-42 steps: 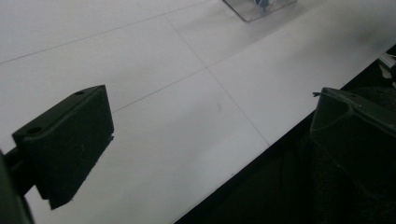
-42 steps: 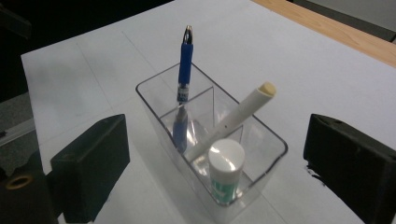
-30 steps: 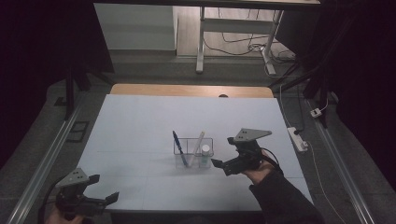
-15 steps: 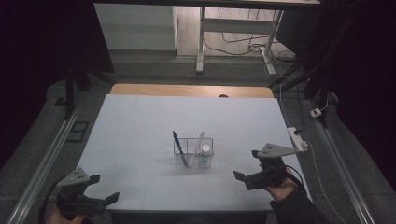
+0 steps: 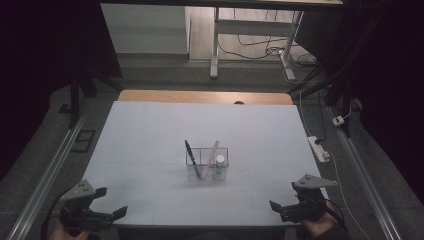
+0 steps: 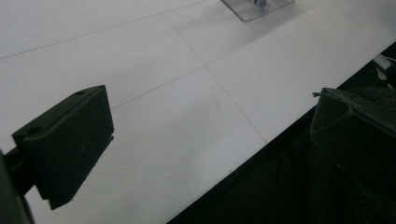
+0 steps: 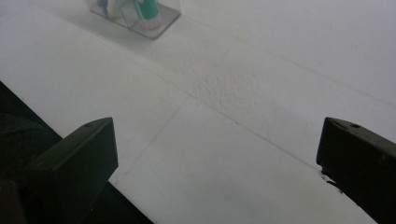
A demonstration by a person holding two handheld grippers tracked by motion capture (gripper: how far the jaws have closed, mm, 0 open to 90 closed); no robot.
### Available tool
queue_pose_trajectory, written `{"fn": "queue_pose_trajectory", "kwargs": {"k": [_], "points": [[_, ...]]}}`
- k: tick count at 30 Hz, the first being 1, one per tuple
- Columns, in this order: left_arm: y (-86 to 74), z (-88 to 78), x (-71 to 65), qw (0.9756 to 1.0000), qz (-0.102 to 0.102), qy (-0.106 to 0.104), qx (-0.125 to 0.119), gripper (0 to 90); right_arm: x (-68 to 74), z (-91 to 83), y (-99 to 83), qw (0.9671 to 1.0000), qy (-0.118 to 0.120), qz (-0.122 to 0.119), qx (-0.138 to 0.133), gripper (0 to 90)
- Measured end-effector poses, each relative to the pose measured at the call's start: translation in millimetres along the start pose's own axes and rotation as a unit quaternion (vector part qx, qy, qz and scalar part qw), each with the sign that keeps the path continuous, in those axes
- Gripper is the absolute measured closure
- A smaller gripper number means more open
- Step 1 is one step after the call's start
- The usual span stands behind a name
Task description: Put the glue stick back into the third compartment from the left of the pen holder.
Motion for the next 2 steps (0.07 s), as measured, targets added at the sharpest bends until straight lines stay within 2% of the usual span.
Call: {"fn": "queue_pose_trajectory", "kwargs": {"k": [2], "points": [[0.8,0.3,-0.2,1.0000,-0.001,-0.001,0.000,0.0,-1.3,-0.9,0.6,0.9999,0.002,0.006,-0.008,0.0]]}}
Point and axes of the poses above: each handheld gripper's, and its own axes: z roughly forward along the jaws, y roughly out of its top, x roughly to its left, the point moved 8 cm from there along z, roughly forward along the jaws, and after that the axes turned 2 degrees about -z, right-handed, at the moved point
